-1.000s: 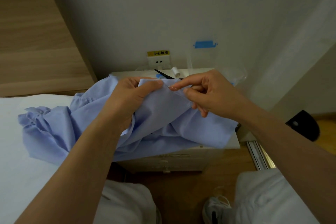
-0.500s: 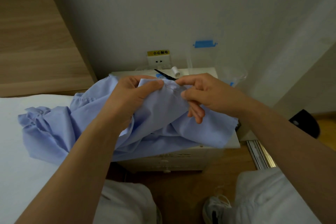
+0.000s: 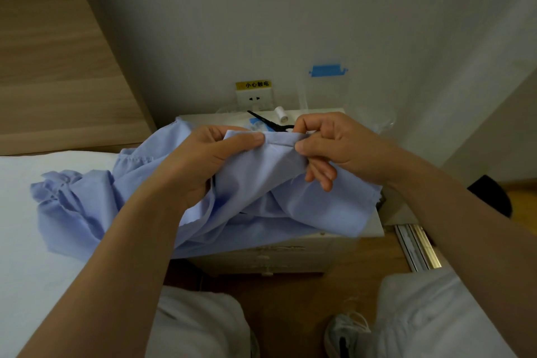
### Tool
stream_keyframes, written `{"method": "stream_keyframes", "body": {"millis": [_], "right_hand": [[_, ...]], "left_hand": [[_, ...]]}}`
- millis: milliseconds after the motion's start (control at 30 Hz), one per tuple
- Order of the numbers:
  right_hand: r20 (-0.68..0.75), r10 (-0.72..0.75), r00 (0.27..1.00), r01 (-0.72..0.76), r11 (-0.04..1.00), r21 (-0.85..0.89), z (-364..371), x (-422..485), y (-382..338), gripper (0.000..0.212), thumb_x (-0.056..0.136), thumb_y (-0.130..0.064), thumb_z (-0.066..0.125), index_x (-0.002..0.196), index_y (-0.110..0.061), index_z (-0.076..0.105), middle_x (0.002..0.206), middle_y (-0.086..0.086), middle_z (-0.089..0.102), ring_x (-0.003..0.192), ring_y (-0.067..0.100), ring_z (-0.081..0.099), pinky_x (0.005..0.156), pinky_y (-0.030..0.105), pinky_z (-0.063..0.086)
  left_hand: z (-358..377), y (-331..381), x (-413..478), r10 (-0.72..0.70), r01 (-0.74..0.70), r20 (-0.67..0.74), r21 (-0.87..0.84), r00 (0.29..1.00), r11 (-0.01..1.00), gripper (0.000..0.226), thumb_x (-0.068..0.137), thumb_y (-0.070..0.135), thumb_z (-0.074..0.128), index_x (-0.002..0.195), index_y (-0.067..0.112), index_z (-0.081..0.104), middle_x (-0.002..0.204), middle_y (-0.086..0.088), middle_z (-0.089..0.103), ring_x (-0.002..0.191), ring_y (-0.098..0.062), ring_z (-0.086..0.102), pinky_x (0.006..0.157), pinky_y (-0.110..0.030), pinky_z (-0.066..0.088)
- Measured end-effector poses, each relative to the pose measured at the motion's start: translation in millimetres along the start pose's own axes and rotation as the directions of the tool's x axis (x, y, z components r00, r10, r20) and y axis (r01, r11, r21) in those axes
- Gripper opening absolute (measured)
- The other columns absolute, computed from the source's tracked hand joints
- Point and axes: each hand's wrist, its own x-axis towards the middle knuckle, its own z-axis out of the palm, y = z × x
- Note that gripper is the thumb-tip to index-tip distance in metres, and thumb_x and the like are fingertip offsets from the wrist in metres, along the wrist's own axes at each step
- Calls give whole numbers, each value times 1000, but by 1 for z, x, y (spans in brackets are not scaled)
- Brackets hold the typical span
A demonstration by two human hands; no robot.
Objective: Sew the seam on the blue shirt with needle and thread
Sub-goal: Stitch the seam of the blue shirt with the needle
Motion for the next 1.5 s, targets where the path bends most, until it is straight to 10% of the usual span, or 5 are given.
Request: {"method": "stream_keyframes", "body": {"millis": [600, 1200, 1333, 1500], "right_hand": [[117, -55, 992, 42, 993, 111, 1, -1, 4, 12, 97, -17, 51, 94, -5, 52, 48, -1, 53, 45, 16, 55, 70, 31, 53], [-102, -88, 991, 100, 988, 115, 11, 2, 0, 23, 82, -22, 64, 98, -9, 54, 59, 5, 65, 56, 16, 65, 69, 26, 55], [-297, -316, 901, 263, 943, -205, 11, 6, 3, 26, 85, -16, 71, 106, -9, 58, 94, 2, 63, 91, 13, 63, 86, 27, 53], [-248, -538, 805, 365, 781, -507, 16, 6, 0, 8, 85, -14, 72, 92, -11, 70, 93, 7, 55, 88, 13, 55, 83, 19, 44]], "left_hand": [[9, 9, -12, 35, -32, 164, -25, 986, 999, 28, 76, 23, 59, 53, 20, 73, 55, -1, 67, 50, -6, 61, 49, -14, 49], [11, 3, -5, 64, -58, 158, -40, 985, 998, 19, 74, 25, 63, 60, 18, 74, 64, -1, 69, 61, -7, 61, 58, -16, 49], [14, 6, -1, 71, -71, 3, 24, 997, 997, 34, 85, 25, 61, 52, 21, 71, 51, 4, 64, 49, -2, 59, 48, -12, 47], [16, 3, 0, 84, -83, -11, 62, 996, 995, 23, 60, 43, 63, 55, 22, 69, 55, 1, 65, 52, -5, 58, 49, -14, 46]]}}
